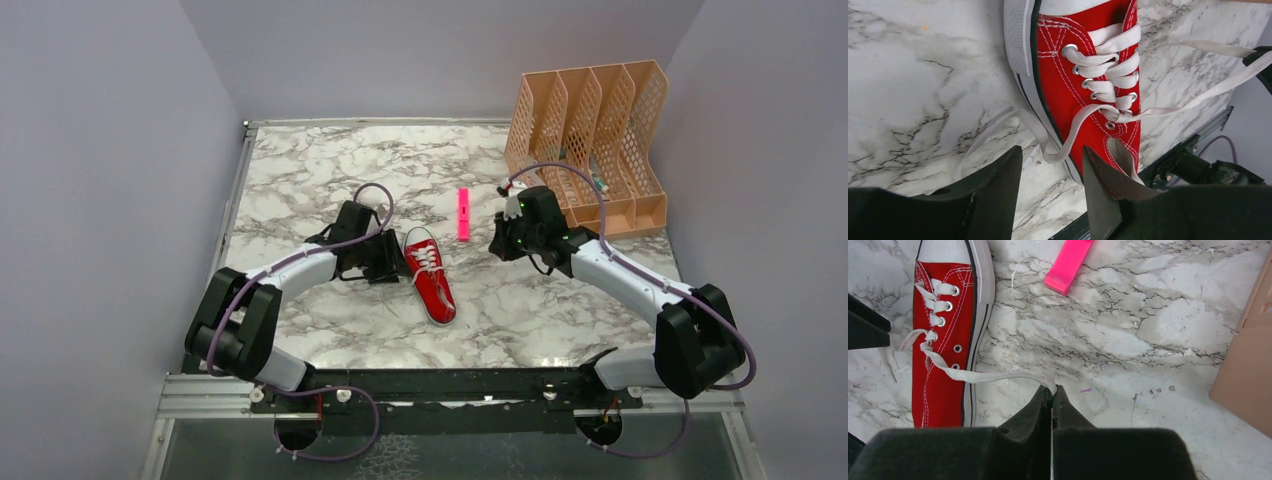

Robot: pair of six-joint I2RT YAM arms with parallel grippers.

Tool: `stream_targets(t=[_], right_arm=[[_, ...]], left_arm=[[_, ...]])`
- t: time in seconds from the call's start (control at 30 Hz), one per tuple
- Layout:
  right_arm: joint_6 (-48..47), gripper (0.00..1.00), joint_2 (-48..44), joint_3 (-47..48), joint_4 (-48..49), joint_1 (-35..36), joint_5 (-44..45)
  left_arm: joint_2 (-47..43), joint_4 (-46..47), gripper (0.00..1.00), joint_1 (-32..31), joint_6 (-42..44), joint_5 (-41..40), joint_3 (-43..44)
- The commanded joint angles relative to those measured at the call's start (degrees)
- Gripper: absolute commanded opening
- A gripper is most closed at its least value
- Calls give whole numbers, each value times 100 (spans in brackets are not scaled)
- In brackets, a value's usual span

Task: Tie the shoes

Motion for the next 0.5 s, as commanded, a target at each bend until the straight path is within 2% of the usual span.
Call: stream_targets(t=[0.0, 0.27, 0.43, 0.47], right_arm=[[44, 1, -121, 9, -136, -39, -54], [104, 1, -126, 53, -122, -40, -76], [109, 1, -123, 70, -144, -38, -98], [105, 1, -123, 83, -167, -39, -93]], left_arm=[[210, 877, 48, -60, -628, 589, -223], [494, 897, 54, -108, -801, 616, -152], [414, 755, 42, -133, -766, 580, -98], [386, 714, 36, -146, -749, 564, -99]])
